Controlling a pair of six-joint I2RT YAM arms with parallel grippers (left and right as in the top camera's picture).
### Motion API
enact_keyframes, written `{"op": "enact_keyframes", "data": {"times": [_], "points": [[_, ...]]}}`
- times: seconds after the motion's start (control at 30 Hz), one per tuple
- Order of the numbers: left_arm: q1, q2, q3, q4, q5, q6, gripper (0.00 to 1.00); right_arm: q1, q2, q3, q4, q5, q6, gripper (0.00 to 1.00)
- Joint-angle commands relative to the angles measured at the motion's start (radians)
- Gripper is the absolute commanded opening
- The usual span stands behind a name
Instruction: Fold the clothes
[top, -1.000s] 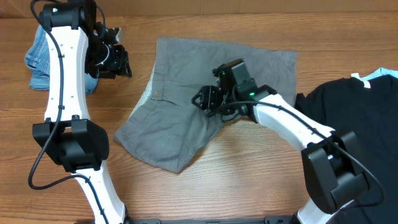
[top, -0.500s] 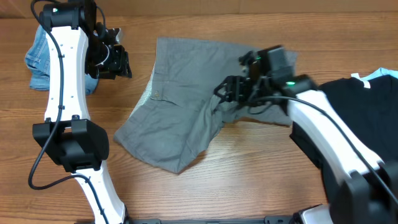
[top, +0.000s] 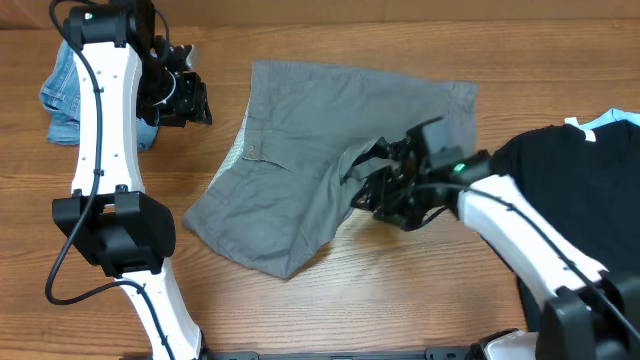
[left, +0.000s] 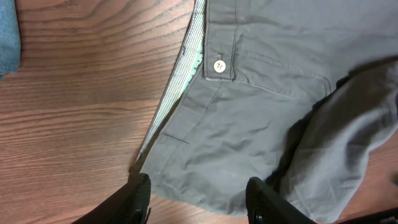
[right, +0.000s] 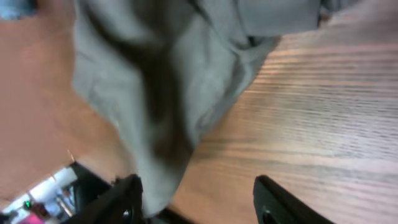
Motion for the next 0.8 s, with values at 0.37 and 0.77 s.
{"op": "enact_keyframes", "data": {"times": [0.37,0.77], "points": [[-0.007,-0.031,0.001,-0.004,0.013,0.026,0.53,0.075,0.022,-0.216,0.421,0.033,0.469,0.62],[-0.007,-0.031,0.001,-0.006,0.013,0.026,0.53,0.243,0.049,-0.218,0.522,0.149,0.606,0.57]]}}
